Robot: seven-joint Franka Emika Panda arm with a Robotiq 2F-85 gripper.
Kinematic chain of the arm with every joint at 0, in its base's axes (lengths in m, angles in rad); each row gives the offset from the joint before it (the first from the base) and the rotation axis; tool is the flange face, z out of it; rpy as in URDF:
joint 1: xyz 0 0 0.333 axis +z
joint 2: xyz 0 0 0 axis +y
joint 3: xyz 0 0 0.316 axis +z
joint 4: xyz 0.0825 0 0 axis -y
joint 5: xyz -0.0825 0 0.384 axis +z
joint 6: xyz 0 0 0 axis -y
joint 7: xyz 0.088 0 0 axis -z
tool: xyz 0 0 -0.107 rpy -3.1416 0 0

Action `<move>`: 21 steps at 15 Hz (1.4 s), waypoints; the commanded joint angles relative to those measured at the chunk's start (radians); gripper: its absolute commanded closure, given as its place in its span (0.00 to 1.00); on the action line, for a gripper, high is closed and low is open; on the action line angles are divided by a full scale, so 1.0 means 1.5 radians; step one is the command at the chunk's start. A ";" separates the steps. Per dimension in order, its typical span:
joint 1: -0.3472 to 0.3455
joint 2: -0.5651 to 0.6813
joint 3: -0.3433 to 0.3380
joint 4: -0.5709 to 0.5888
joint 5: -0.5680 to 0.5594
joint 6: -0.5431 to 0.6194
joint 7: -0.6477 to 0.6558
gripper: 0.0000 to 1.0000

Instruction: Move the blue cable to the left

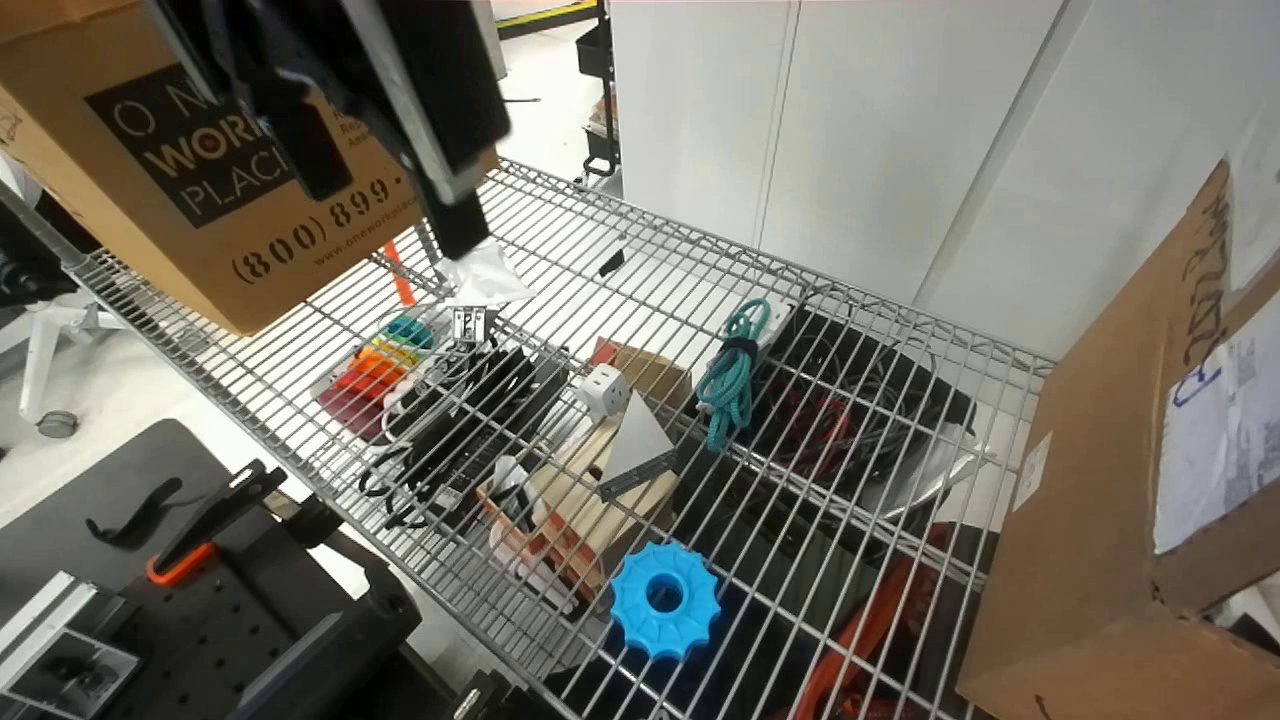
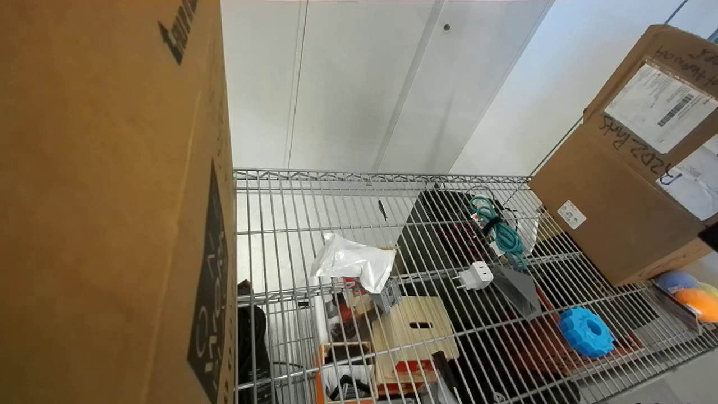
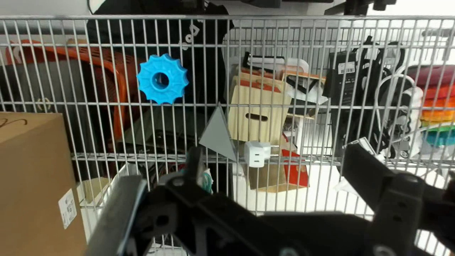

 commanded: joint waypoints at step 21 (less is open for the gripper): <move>-0.050 0.200 -0.037 0.153 -0.022 -0.024 -0.074 0.00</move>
